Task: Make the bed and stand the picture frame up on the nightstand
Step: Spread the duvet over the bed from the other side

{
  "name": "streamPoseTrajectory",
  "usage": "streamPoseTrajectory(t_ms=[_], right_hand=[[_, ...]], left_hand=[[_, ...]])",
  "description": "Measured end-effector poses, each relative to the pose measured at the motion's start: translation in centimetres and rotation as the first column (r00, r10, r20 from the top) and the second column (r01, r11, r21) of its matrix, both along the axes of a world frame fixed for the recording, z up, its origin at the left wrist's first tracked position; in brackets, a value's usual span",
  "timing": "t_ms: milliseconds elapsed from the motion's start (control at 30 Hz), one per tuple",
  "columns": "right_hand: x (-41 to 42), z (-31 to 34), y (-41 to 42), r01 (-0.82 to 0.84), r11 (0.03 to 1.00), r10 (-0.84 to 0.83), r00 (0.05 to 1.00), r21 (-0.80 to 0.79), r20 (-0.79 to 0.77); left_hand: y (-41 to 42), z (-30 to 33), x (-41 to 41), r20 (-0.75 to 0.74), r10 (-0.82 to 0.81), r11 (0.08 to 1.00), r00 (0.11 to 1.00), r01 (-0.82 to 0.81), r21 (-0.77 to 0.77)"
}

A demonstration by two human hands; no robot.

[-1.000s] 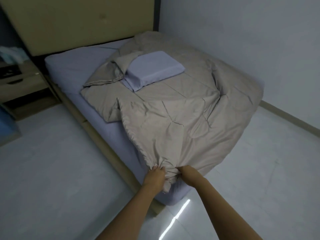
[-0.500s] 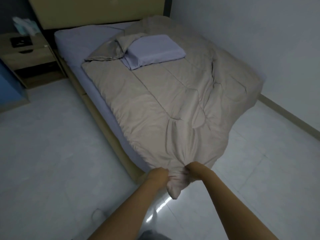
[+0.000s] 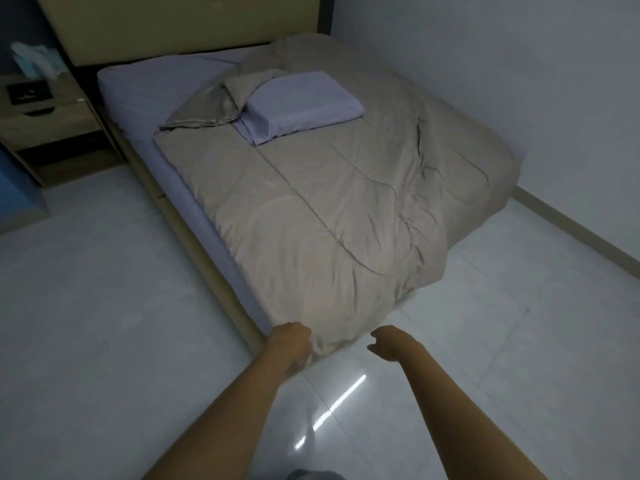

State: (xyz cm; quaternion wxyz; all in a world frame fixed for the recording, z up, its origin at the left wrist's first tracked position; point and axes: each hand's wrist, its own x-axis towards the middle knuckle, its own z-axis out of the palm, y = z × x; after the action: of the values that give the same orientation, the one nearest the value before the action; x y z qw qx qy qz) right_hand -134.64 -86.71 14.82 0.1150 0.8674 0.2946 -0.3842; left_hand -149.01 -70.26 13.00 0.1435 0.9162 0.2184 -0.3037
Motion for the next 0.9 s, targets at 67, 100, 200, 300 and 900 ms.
streamPoseTrajectory(t_ms=[67,100,200,300,900], right_hand=[[0.4,0.4,1.3,-0.001,1.000,0.001,1.000,-0.006,0.007],[0.5,0.7,2.2,-0.003,1.000,0.003,1.000,-0.012,0.008],[0.7,0.9,7.1,-0.003,1.000,0.003,1.000,-0.015,0.009],[0.3,1.3,13.5,0.019,1.000,-0.019,0.999,-0.002,0.031],[-0.6,2.5,50.2,0.157,0.987,-0.158,0.986,0.027,0.047]], left_hand=[[1.7,0.5,0.4,0.014,-0.013,1.000,1.000,0.013,0.008],[2.7,0.9,0.5,0.023,-0.020,1.000,1.000,0.020,0.005],[8.4,2.0,0.7,0.052,-0.037,0.999,0.998,0.036,0.015],[15.6,3.0,0.8,0.074,-0.057,0.998,0.996,0.054,0.039],[54.9,6.7,0.1,0.003,-0.080,0.989,0.997,0.079,0.125]])
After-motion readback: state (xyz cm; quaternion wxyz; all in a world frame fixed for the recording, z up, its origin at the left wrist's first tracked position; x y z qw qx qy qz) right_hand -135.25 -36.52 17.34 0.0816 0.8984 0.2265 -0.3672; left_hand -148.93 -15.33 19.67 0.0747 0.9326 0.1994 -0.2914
